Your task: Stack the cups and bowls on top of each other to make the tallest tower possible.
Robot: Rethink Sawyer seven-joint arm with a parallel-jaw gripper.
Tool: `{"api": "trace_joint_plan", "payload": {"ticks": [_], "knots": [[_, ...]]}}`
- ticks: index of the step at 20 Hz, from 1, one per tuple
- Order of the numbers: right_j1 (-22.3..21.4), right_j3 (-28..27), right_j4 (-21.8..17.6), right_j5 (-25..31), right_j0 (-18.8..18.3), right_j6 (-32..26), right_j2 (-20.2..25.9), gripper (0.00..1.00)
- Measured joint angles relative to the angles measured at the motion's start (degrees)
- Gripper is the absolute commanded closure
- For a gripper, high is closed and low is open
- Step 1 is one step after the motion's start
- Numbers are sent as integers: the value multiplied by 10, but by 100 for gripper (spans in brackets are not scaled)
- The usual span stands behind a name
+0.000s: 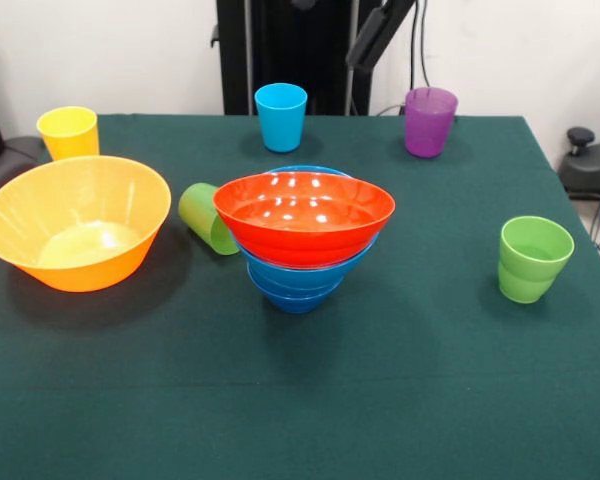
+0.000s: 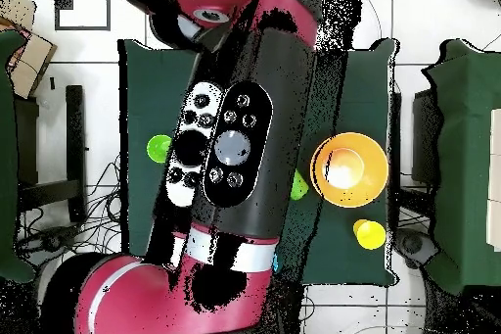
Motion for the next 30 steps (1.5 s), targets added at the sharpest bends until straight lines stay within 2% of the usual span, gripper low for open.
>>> {"api": "trace_joint_plan", "payload": {"ticks": [9, 30], "knots": [[-1, 22, -2, -63, -25, 0, 8, 0], [2, 45, -6, -148, -63, 0, 36, 0]]}}
